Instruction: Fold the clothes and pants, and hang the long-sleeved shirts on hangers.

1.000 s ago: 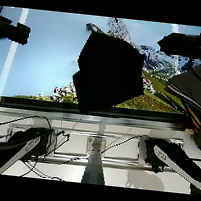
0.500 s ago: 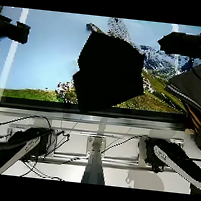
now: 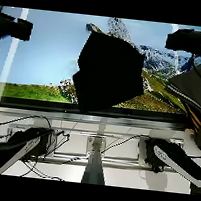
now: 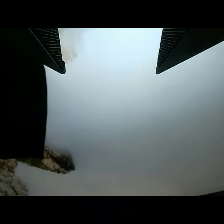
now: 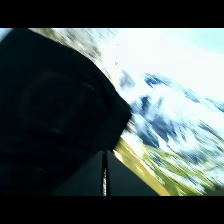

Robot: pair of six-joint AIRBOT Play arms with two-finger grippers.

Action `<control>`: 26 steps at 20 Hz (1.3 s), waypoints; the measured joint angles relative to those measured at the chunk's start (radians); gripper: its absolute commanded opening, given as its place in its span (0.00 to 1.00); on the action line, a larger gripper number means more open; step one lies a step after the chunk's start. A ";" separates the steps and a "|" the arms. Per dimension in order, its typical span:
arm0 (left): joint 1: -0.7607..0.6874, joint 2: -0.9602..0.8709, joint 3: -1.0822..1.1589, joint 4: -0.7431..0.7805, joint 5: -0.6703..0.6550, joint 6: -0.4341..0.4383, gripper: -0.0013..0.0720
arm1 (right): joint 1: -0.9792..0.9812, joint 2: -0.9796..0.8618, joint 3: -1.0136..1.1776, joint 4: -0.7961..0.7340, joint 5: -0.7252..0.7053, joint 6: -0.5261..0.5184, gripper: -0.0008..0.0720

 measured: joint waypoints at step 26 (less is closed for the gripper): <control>0.109 -0.167 -0.064 0.079 -0.249 -0.146 0.90 | -0.356 -0.452 -0.544 0.687 0.064 -0.420 0.67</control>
